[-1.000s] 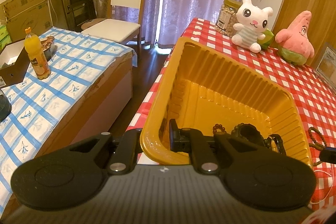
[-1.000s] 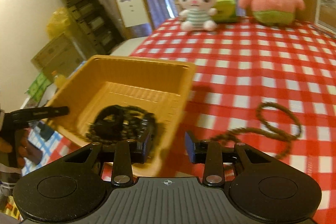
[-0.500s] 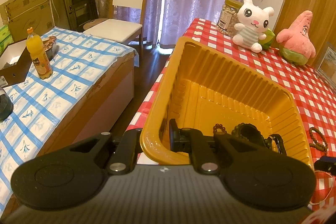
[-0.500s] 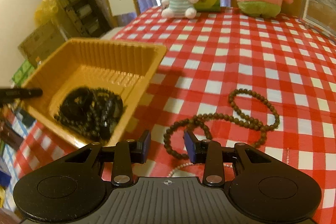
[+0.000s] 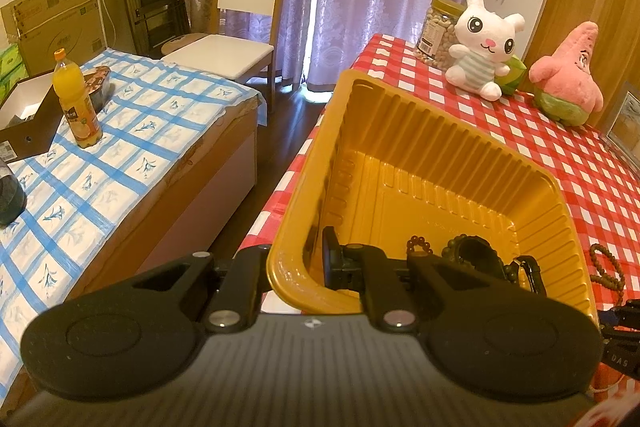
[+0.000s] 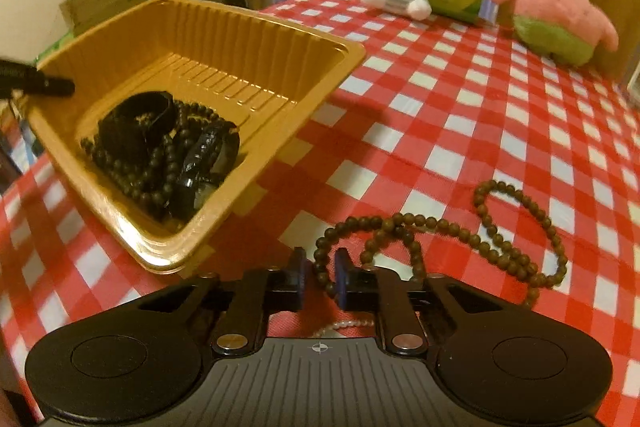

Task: Organize jewelry
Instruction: 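Grasp the remaining brown bead strand with the right gripper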

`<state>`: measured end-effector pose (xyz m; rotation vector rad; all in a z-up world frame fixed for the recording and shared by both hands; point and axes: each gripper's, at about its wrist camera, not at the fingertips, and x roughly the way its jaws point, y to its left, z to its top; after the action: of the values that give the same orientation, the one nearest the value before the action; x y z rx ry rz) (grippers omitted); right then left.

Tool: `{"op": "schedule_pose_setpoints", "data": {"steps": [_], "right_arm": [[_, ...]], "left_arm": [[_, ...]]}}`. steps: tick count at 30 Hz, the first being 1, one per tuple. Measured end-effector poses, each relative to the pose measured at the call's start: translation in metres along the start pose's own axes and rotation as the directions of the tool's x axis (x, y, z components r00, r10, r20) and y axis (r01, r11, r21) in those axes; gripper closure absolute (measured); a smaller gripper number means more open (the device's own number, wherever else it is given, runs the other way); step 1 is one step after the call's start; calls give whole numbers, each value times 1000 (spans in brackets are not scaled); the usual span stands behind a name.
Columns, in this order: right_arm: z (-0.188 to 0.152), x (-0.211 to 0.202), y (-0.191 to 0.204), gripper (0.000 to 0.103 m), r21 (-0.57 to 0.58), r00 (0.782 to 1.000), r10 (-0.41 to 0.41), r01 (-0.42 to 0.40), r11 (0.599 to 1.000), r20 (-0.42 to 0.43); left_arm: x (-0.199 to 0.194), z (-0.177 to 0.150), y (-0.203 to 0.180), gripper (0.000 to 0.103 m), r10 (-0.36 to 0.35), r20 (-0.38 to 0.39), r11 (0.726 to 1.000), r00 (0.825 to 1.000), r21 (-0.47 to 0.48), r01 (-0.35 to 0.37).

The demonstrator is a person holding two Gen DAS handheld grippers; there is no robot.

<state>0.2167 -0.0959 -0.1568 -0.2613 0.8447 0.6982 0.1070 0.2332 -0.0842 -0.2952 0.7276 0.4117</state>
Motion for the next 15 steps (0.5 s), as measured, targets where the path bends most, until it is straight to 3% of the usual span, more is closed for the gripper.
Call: {"op": "schedule_pose_setpoints", "data": {"steps": [4,8,15], "right_arm": [[-1,-2,0,97,5,1000,-8,8,1000,-1],[0,-18,-15,97,144,998,40,-45,989,38],[8,-63,-47,97,368,984,83,-137,920,159]], "left_arm": [[0,0,0,93,-1,-4,1000,1000,-3,1],[0,-1,2,93,-1,-3,1000,1000,-3,1],[0,-2,1,93,-7,-1,1000,1000,-1,7]]}}
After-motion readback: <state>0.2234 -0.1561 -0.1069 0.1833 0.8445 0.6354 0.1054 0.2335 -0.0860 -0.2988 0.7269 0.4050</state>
